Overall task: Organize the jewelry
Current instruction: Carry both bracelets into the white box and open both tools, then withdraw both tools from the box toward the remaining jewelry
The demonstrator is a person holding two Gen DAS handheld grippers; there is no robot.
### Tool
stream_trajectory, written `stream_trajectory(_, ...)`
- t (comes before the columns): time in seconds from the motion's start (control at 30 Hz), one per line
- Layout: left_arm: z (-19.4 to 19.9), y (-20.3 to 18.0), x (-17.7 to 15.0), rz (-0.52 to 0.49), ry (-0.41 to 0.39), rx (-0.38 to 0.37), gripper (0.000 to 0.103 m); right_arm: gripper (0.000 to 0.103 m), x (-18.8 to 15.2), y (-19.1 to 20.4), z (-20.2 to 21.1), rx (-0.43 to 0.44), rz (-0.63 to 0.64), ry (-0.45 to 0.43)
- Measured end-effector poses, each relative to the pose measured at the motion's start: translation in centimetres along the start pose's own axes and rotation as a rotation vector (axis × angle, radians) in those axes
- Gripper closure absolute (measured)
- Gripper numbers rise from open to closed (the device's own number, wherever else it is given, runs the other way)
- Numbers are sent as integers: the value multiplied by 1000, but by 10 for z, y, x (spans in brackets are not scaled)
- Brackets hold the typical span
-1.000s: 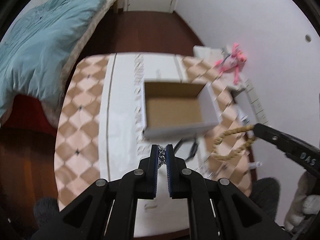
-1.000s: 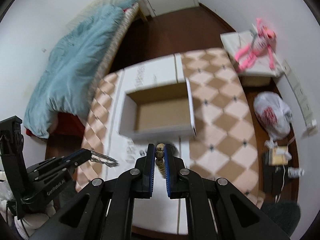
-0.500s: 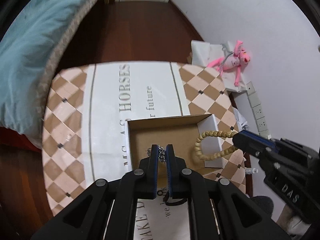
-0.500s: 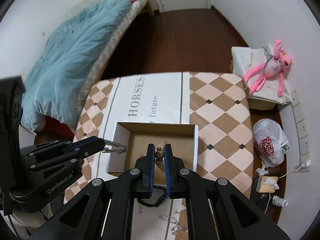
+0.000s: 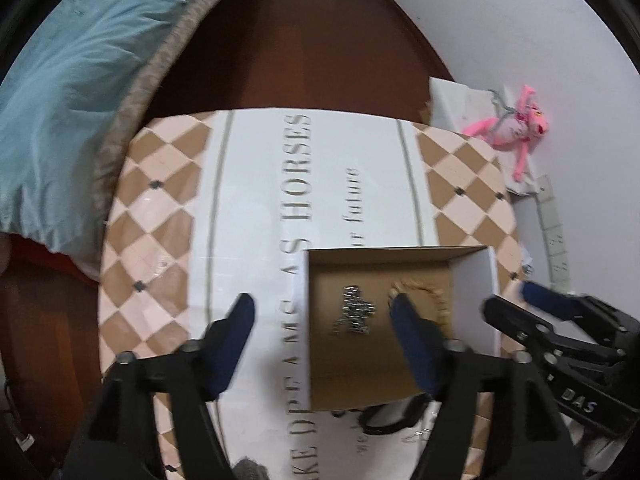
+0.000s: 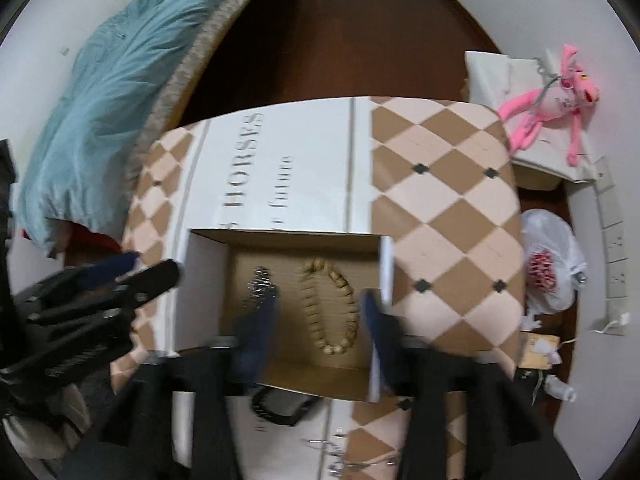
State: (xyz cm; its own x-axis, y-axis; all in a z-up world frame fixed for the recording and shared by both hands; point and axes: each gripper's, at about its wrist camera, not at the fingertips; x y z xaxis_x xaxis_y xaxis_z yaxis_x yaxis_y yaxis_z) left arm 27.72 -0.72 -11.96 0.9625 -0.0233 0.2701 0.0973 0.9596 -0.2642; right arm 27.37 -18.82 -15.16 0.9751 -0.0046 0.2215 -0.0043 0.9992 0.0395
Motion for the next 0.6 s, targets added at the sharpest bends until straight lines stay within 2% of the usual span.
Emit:
stream_trajectory(0.07, 3, 2, -7, -15, -33, 44, 29, 37, -6, -2, 0, -49, 6, -8)
stream_trajectory(0.1, 5, 2, -11, -20, -48, 58, 22, 33, -12, -2, 0, -85, 7, -14)
stream_trajectory(0.17, 6, 3, -20, -33, -73, 84, 9, 12, -18, -3, -3, -140, 12, -16)
stream_trajectory(0.23, 5, 3, -28, -44, -83, 106, 5, 7, -29, -2, -5, -203, 20, -30)
stream_trajectory(0.4, -1, 2, -45, -48, -83, 132, 4, 6, -50, 1, -14, -266, 18, -30)
stream_trajectory(0.6, 4, -1, -56, -47, -102, 140, 3, 6, -62, 3, -6, -269, 2, -62)
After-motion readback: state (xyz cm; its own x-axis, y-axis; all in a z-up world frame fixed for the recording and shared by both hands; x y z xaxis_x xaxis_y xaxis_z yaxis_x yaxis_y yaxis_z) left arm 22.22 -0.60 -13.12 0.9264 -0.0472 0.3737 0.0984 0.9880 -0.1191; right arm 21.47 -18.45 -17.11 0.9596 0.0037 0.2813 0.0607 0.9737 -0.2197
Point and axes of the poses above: each gripper's, at about its wrist camera, not at the fingertips, and z roughly against the way its jaws point, y to its left, x to its top, and after that the axes turned 9 degrees about -x, right-handed
